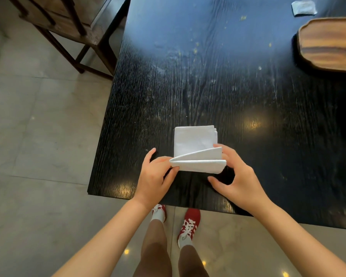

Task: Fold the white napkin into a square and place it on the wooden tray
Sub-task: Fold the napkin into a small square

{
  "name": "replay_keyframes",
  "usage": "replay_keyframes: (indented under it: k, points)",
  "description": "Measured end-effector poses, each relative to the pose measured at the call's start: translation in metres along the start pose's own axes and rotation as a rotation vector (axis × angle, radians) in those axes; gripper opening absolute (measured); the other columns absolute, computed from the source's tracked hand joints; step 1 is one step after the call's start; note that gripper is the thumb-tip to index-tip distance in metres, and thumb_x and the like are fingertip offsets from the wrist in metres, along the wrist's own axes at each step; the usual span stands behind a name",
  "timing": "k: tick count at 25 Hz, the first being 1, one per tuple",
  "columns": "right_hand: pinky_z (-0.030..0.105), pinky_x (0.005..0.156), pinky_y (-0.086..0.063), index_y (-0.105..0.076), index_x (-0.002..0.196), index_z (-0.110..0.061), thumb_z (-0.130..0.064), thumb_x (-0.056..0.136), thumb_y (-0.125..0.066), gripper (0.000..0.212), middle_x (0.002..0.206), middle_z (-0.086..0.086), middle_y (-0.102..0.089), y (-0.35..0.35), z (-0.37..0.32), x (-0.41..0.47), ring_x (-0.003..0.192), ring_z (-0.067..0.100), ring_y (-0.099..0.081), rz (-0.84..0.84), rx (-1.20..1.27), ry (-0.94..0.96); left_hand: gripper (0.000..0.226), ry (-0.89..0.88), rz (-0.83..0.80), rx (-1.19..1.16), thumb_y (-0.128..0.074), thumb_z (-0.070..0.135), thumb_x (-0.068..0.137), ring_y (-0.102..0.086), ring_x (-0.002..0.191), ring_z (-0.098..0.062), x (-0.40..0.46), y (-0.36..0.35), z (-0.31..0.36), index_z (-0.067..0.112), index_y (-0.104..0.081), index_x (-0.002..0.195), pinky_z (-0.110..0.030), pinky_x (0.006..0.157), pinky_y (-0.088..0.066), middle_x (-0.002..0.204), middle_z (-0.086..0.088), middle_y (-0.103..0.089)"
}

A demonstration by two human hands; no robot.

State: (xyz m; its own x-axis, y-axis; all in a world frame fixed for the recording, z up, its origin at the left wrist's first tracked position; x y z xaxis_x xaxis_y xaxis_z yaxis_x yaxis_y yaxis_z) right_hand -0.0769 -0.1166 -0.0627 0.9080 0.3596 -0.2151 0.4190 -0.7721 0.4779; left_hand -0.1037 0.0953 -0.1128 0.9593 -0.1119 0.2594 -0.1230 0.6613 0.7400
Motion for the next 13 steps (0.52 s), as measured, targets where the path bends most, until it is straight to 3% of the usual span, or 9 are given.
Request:
replay_keyframes:
  k: [2, 6, 8, 10, 13]
  points:
    - [0.025, 0.093, -0.047, -0.05, 0.116, -0.034, -0.015, 0.08, -0.069, 0.045, 0.104, -0.03, -0.056, 0.001, 0.007, 0.0, 0.103, -0.006, -0.055, 0.072, -0.04, -0.028, 0.034, 0.033, 0.002, -0.005, -0.04, 0.03, 0.097, -0.057, 0.087, -0.008, 0.0, -0.002, -0.003, 0.007, -0.065, 0.087, -0.041, 0.108, -0.027, 0.081, -0.006, -0.071]
    - [0.022, 0.074, -0.052, -0.064, 0.092, -0.018, -0.018, 0.082, -0.065, 0.01, 0.089, -0.009, -0.067, -0.005, 0.009, 0.008, 0.087, 0.003, -0.061, 0.224, 0.016, -0.108, 0.039, 0.209, 0.035, -0.114, -0.037, 0.037, 0.097, -0.056, 0.08, -0.003, 0.006, -0.005, 0.001, 0.009, -0.064, 0.09, -0.045, 0.108, -0.032, 0.078, -0.002, -0.068]
    - [0.026, 0.071, -0.053, -0.063, 0.093, -0.015, -0.021, 0.082, -0.066, 0.013, 0.088, -0.002, -0.068, -0.011, 0.009, 0.012, 0.08, 0.007, -0.062, 0.316, -0.003, -0.163, 0.033, 0.294, 0.067, -0.116, -0.043, 0.035, 0.093, -0.055, 0.076, -0.007, 0.011, -0.008, 0.007, 0.009, -0.062, 0.1, -0.047, 0.096, -0.042, 0.075, 0.0, -0.065]
    - [0.031, 0.067, -0.055, -0.062, 0.098, -0.017, -0.024, 0.081, -0.067, 0.019, 0.082, -0.003, -0.065, -0.015, 0.01, 0.018, 0.072, 0.008, -0.06, 0.4, -0.044, -0.206, 0.035, 0.346, 0.087, -0.036, -0.045, 0.032, 0.088, -0.052, 0.074, -0.009, 0.017, -0.012, 0.011, 0.012, -0.055, 0.114, -0.036, 0.084, -0.043, 0.077, 0.004, -0.06]
    - [0.039, 0.074, -0.053, -0.056, 0.115, -0.018, -0.022, 0.078, -0.07, 0.04, 0.082, -0.002, -0.063, -0.018, 0.009, 0.026, 0.074, 0.015, -0.059, 0.488, -0.207, -0.163, 0.051, 0.339, 0.083, 0.128, -0.049, 0.025, 0.085, -0.048, 0.103, -0.015, 0.024, -0.017, 0.014, 0.014, -0.037, 0.133, -0.034, 0.093, -0.035, 0.109, -0.003, -0.057]
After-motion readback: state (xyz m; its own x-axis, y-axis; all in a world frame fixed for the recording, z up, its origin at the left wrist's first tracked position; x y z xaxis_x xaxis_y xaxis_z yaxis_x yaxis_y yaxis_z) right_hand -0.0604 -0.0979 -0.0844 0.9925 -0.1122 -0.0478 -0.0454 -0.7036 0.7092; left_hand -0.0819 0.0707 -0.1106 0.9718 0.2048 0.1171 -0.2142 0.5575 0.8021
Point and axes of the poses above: each hand's wrist, its own x-axis towards the middle knuckle, its own y-axis out of the back of the hand, z = x × y, the point moved 2 cm from there along x, towards the middle knuckle
